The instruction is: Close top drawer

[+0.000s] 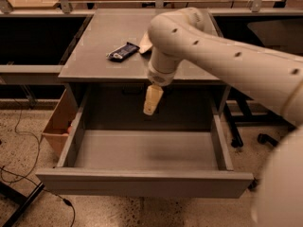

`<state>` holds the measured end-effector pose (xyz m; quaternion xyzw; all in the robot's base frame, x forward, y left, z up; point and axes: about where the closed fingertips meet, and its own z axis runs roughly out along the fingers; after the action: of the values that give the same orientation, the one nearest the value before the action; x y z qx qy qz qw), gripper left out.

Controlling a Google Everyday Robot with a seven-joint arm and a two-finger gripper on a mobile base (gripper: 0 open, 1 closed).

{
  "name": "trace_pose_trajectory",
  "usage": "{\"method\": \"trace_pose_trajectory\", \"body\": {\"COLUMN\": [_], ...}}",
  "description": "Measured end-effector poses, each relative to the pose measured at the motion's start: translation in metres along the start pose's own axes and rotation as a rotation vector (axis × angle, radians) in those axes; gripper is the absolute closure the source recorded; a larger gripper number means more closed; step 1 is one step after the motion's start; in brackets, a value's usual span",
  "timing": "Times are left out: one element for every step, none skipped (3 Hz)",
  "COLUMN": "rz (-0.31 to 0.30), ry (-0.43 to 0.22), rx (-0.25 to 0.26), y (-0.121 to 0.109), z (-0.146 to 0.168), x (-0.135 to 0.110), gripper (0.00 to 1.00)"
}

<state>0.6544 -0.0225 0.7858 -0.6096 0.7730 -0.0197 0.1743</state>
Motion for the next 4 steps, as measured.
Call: {"method": "trace_pose_trajectory", "body": {"rz": [-0.001, -0.001, 0.031, 0.035], "ry": [-0.005, -0.005, -0.007, -0.007], "rx": [-0.001, -0.001, 0.061, 0.067], "y": [-0.015, -0.016, -0.048, -0.052], "z": [0.027, 0.024, 0.041, 0.040], "x": [-0.023, -0.024, -0.037, -0.039], "gripper": [0.00, 0.00, 0.00, 0.00]}}
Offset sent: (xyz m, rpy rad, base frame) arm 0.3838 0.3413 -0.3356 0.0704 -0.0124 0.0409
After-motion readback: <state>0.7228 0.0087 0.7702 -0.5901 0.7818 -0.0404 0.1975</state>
